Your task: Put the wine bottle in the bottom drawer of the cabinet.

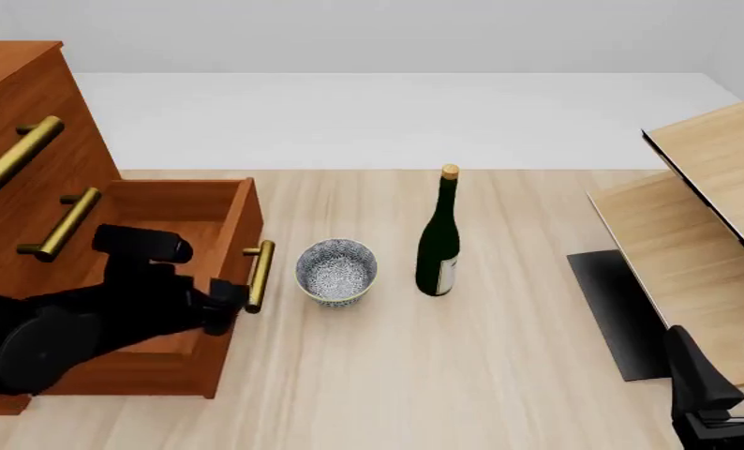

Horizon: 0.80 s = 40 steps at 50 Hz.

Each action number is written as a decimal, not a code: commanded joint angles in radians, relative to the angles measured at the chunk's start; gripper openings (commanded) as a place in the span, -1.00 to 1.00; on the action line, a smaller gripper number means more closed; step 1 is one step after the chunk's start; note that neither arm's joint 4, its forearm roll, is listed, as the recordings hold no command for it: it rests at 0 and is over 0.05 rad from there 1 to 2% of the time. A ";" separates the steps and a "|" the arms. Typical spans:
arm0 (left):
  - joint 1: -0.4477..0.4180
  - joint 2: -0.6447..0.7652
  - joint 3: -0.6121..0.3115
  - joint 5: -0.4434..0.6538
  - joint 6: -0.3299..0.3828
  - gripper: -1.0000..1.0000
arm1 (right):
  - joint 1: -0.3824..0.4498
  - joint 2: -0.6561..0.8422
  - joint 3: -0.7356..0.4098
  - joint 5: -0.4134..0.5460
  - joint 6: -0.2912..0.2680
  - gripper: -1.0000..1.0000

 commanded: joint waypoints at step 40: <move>-0.178 -0.014 -0.385 0.031 0.064 1.00 | 0.007 0.010 0.000 -0.008 0.000 1.00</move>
